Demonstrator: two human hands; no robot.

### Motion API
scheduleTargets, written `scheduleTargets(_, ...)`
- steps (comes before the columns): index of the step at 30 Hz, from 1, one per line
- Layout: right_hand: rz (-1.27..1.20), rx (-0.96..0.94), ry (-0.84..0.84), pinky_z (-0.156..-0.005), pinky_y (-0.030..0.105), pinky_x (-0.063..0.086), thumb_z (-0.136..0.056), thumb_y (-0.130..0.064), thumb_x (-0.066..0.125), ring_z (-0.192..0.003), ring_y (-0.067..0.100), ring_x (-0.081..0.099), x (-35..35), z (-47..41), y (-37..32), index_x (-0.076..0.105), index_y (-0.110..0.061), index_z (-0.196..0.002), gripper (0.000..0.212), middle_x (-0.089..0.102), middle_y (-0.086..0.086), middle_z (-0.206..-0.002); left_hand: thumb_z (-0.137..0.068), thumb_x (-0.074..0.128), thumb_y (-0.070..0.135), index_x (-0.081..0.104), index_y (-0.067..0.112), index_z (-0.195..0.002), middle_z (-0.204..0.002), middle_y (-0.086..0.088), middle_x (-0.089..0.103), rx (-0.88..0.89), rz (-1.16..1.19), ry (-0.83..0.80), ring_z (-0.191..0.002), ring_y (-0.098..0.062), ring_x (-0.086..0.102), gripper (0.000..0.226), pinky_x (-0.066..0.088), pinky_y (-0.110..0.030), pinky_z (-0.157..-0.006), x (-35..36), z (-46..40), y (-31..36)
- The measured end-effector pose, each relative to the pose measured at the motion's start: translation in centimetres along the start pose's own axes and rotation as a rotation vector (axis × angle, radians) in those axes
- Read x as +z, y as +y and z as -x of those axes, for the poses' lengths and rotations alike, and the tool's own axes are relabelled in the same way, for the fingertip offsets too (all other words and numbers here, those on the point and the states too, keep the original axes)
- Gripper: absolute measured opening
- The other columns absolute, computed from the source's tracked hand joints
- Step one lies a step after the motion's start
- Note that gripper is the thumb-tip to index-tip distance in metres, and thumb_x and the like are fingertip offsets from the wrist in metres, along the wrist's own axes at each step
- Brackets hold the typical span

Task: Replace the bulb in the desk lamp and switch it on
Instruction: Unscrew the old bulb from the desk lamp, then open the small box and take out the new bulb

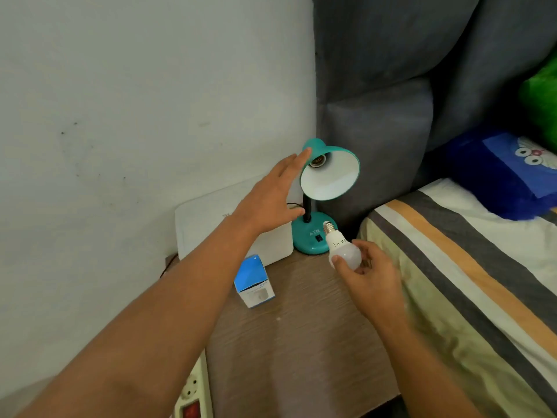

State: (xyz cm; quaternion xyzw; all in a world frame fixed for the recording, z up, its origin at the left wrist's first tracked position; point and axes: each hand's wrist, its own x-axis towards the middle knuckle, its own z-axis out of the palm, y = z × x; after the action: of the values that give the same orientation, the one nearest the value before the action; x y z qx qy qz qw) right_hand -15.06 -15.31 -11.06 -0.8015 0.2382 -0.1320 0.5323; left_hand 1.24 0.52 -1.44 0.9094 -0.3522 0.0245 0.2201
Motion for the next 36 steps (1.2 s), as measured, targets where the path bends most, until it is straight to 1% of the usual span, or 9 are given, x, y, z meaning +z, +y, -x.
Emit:
scheduleTargets(2,0.034,-0.013,-0.034,-0.071,0.024,0.054,-0.081,-0.040,0.076,-0.093,0.010,0.062,0.7,1.0,0.7,0.055,-0.029,-0.126,0.051,0.060,-0.003,-0.117,-0.082,0.077,0.029,0.006,0.038,-0.157,-0.164,0.001,0.020,-0.065,0.049,0.029,-0.148,-0.015,0.025,0.104,0.030,-0.034,-0.118,0.0,2.7,0.0)
scheduleTargets(5,0.107,-0.015,-0.081,-0.077,0.035,0.058,-0.081,-0.043,0.075,-0.094,0.014,0.063,1.9,2.7,1.5,0.055,-0.029,-0.125,0.051,0.061,-0.002,-0.116,-0.088,0.071,0.033,0.010,0.036,-0.158,-0.162,0.003,0.024,-0.204,0.114,0.092,-0.145,-0.011,0.026,0.093,0.022,-0.021,-0.112,1.2,7.9,0.1)
scheduleTargets(7,0.141,-0.014,-0.114,-0.080,0.037,0.057,-0.080,-0.044,0.075,-0.095,0.015,0.063,2.5,3.9,2.2,0.057,-0.028,-0.125,0.051,0.062,-0.002,-0.117,-0.090,0.068,0.037,0.014,0.032,-0.158,-0.160,0.004,0.027,-0.283,0.149,0.109,-0.144,-0.010,0.028,0.087,0.022,-0.021,-0.113,2.9,11.9,0.3)
scheduleTargets(11,0.192,0.016,-0.226,-0.078,0.025,0.041,-0.082,-0.037,0.076,-0.099,0.012,0.058,3.4,6.4,3.4,0.058,-0.023,-0.125,0.048,0.059,-0.007,-0.114,-0.091,0.067,0.036,0.023,0.028,-0.156,-0.158,0.003,0.032,-0.384,0.168,0.069,-0.143,-0.012,0.029,0.079,0.024,-0.024,-0.116,7.7,19.5,1.0)
scheduleTargets(13,0.185,0.046,-0.263,-0.079,0.027,0.043,-0.081,-0.036,0.077,-0.099,0.015,0.059,3.8,7.4,4.3,0.058,-0.022,-0.127,0.052,0.060,-0.005,-0.115,-0.092,0.063,0.038,0.018,0.026,-0.157,-0.162,0.002,0.024,-0.426,0.154,-0.016,-0.149,-0.014,0.021,0.080,0.021,-0.030,-0.121,10.2,22.7,1.4)
scheduleTargets(16,0.242,0.057,-0.310,-0.082,0.032,0.048,-0.079,-0.040,0.077,-0.099,0.018,0.061,4.2,8.8,5.6,0.056,-0.024,-0.126,0.053,0.059,-0.003,-0.116,-0.094,0.053,0.049,0.005,0.025,-0.159,-0.166,0.005,0.007,-0.487,0.079,-0.144,-0.154,-0.017,0.000,0.084,0.002,-0.031,-0.123,13.2,26.3,1.8)
scheduleTargets(22,0.332,0.064,-0.382,-0.088,0.045,0.052,-0.075,-0.047,0.076,-0.099,0.021,0.060,4.4,11.7,7.0,0.054,-0.029,-0.119,0.053,0.059,-0.002,-0.110,-0.093,0.032,0.066,-0.017,0.024,-0.156,-0.160,-0.002,-0.029,-0.577,-0.082,-0.303,-0.148,-0.025,-0.028,0.090,-0.012,-0.045,-0.122,17.2,29.7,1.9)
scheduleTargets(27,0.378,0.035,-0.403,-0.085,0.042,0.053,-0.076,-0.046,0.077,-0.094,0.018,0.060,4.2,13.5,7.6,0.052,-0.030,-0.114,0.049,0.059,-0.001,-0.107,-0.088,0.015,0.070,-0.026,0.027,-0.150,-0.161,-0.005,-0.030,-0.589,-0.146,-0.329,-0.147,-0.030,-0.030,0.087,-0.013,-0.048,-0.122,19.2,30.9,1.6)
scheduleTargets(36,0.448,0.022,-0.440,-0.080,0.029,0.043,-0.076,-0.047,0.077,-0.100,0.018,0.054,4.5,13.7,7.0,0.050,-0.023,-0.125,0.061,0.053,0.002,-0.117,-0.092,0.019,0.071,-0.021,0.025,-0.155,-0.161,-0.006,-0.031,-0.597,-0.132,-0.326,-0.148,-0.029,-0.030,0.088,-0.012,-0.048,-0.122,19.3,31.0,1.6)
